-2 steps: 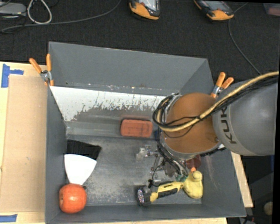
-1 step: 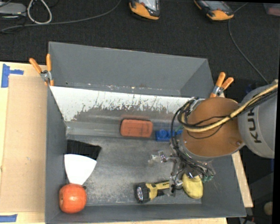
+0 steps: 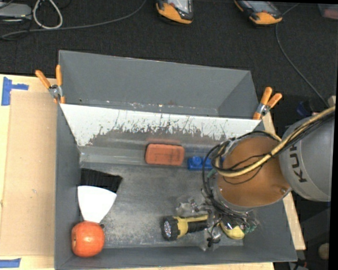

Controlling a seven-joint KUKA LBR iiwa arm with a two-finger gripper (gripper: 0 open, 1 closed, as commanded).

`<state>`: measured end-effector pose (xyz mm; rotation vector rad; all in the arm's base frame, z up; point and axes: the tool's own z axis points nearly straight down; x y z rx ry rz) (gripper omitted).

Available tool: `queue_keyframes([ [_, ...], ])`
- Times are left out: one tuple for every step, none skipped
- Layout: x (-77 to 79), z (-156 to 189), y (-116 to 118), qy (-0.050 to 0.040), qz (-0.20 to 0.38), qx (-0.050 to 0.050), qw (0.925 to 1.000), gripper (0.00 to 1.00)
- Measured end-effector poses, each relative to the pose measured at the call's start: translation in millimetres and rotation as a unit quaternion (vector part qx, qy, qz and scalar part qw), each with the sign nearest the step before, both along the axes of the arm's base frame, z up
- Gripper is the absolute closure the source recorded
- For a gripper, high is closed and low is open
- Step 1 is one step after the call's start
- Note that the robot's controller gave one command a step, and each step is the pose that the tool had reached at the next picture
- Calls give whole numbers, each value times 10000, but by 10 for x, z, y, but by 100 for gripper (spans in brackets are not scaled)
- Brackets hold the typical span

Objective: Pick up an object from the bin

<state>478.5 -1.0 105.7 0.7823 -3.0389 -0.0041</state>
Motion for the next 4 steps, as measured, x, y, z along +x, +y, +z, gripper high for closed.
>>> queue_keyframes([
  [64, -342, 23, -108, 952, 5, 9954, 0],
  [15, -359, 179, -51, 776, 17, 9970, 100],
  [15, -359, 178, -51, 772, 17, 9970, 100],
  [-22, 96, 185, 13, 771, 20, 9970, 100],
])
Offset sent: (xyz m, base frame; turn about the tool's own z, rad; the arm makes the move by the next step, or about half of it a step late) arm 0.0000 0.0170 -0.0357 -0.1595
